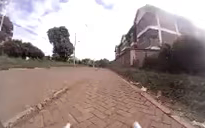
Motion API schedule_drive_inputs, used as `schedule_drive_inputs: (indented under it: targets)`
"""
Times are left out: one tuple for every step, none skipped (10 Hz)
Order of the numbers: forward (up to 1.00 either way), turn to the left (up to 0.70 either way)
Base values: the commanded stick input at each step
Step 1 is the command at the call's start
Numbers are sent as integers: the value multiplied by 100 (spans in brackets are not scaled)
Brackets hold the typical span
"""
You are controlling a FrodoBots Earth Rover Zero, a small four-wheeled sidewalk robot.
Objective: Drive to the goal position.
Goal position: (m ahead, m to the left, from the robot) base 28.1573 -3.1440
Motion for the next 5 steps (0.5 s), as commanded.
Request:
schedule_drive_inputs:
  targets:
    - [50,0]
    - [50,0]
    - [50,0]
    - [50,0]
    - [50,0]
